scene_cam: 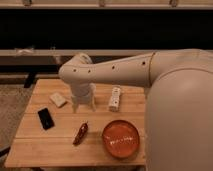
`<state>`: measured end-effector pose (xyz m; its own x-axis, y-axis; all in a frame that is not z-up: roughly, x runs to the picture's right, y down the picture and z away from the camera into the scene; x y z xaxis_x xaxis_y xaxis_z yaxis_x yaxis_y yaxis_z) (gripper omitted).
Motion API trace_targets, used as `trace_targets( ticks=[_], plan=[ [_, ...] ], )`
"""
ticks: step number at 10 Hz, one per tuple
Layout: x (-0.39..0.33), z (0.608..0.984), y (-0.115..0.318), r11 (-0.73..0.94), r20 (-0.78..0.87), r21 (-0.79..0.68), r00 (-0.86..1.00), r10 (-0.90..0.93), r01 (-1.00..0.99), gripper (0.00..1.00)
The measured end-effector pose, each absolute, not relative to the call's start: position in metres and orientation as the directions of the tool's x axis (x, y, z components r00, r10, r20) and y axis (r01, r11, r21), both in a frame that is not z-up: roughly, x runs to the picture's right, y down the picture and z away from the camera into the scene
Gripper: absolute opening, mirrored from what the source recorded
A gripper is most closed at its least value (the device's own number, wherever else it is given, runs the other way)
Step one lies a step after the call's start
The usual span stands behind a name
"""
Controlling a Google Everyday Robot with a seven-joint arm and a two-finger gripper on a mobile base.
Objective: Place the eraser on the white sponge
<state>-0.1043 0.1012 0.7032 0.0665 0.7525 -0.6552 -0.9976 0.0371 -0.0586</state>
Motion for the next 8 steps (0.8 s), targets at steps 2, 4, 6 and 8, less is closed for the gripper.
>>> trace_targets(
  ticks=[2, 4, 6, 8],
  plan=[
    [-0.104, 0.703, 0.101, 0.037, -0.655, -0.059, 0.066, 0.752, -0.998, 0.65],
    [-0.104, 0.703, 0.101, 0.038, -0.655, -0.058, 0.067, 0.753, -0.998, 0.65],
    [-0.107, 0.708, 0.103, 0.071, -0.662, -0.078, 0.104, 0.742, -0.994, 0.65],
    [-0.133, 0.716, 0.105, 0.167, -0.655, -0.163, 0.233, 0.719, -0.972, 0.65]
  ],
)
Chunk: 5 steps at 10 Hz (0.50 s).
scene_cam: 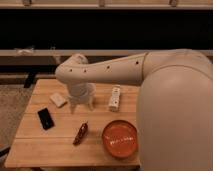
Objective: Place the eraser on the white sponge
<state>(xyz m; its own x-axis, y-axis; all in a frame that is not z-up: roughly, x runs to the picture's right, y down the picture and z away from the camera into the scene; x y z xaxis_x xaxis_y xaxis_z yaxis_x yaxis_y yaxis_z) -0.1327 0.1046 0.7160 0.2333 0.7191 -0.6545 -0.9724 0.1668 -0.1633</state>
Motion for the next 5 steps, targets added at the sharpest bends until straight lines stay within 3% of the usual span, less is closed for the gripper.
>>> trace_targets(
  ticks=[5],
  plan=[
    [-0.205, 0.731, 0.124, 0.331, -0.619, -0.346, 0.479, 0.622, -0.878, 0.65]
  ],
)
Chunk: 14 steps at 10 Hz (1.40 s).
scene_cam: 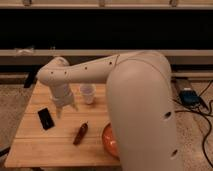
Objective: Place the eraser on the white sponge
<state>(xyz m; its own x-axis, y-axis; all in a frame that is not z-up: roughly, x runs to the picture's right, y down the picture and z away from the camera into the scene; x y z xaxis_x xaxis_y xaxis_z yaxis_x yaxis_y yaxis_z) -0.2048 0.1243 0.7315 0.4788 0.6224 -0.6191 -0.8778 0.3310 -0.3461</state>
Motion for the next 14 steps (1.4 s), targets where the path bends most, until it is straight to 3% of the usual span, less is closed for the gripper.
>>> trace_targets(
  ticks=[6, 14],
  plan=[
    [-0.302, 0.753, 0.16, 0.452, -0.545, -0.476, 0.656, 0.522, -0.755, 0.65],
    [-0.333, 0.81, 0.158, 0.436, -0.498, -0.389, 0.584, 0.641, -0.811, 0.65]
  ],
)
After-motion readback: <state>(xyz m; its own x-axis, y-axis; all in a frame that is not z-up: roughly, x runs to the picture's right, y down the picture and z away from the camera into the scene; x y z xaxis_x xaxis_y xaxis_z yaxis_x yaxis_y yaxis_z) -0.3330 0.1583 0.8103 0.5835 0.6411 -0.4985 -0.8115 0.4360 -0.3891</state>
